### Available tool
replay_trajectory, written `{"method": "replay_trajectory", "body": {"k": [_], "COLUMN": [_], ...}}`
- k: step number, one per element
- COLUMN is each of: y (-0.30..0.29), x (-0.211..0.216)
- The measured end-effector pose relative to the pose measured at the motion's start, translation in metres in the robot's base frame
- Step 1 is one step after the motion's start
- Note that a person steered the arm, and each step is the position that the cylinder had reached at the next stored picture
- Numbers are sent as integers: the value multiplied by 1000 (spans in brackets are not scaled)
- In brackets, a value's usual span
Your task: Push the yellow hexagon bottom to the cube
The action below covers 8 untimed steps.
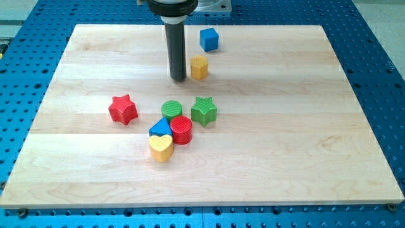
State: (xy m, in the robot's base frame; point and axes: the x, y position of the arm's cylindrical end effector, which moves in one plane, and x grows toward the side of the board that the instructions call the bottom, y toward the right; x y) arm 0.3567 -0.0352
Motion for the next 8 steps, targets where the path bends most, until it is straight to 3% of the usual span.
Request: {"method": "replay_trajectory", "body": {"k": [2,3,6,8], "y": [16,17,47,61], "x": [0,20,-7,22]}}
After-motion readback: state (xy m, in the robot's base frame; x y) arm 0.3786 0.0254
